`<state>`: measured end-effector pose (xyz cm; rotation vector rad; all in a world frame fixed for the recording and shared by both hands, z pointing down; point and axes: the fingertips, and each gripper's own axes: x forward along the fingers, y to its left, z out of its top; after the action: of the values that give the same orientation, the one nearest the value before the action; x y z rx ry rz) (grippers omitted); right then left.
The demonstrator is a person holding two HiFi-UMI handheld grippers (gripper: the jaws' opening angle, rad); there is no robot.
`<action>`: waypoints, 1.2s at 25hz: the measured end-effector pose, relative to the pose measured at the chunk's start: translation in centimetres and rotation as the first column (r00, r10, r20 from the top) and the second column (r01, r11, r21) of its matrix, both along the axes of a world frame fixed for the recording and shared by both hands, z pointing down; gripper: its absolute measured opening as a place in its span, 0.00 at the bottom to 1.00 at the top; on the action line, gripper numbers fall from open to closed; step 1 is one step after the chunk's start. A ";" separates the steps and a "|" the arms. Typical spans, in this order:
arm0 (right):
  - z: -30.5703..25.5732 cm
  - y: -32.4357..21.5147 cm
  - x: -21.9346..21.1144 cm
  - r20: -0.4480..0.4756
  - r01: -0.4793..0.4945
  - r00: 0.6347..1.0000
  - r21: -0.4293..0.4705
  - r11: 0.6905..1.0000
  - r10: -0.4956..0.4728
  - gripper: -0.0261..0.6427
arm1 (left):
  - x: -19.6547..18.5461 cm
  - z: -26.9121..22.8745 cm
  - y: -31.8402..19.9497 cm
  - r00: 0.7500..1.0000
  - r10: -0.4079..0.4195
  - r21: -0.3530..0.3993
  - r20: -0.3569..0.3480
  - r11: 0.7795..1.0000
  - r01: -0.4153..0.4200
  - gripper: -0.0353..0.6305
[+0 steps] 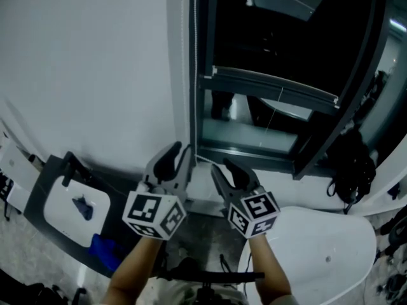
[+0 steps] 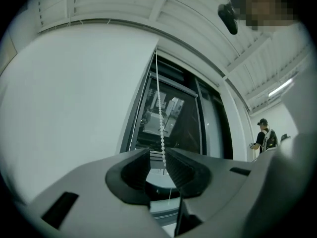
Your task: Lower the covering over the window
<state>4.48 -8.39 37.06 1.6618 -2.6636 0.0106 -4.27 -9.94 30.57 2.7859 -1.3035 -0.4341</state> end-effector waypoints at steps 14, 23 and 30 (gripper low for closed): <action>1.3 6.6 -0.6 -0.008 -0.031 0.999 -0.032 0.999 0.031 0.26 | 0.4 2.9 6.3 0.996 0.013 -0.070 0.084 0.997 -0.007 0.18; 0.5 8.4 -1.8 -0.030 -0.102 0.994 -0.022 0.995 0.101 0.06 | 1.4 4.9 8.0 0.964 0.033 -0.071 0.262 0.997 -0.014 0.18; 0.3 9.9 -4.1 -0.043 -0.160 0.986 -0.012 0.987 0.159 0.06 | 0.7 6.5 9.8 0.947 0.091 -0.086 0.309 0.994 -0.068 0.18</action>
<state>0.42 1.50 37.31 1.8437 -2.4870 -0.0038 -3.54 -0.10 37.06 2.9164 -1.2191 0.0649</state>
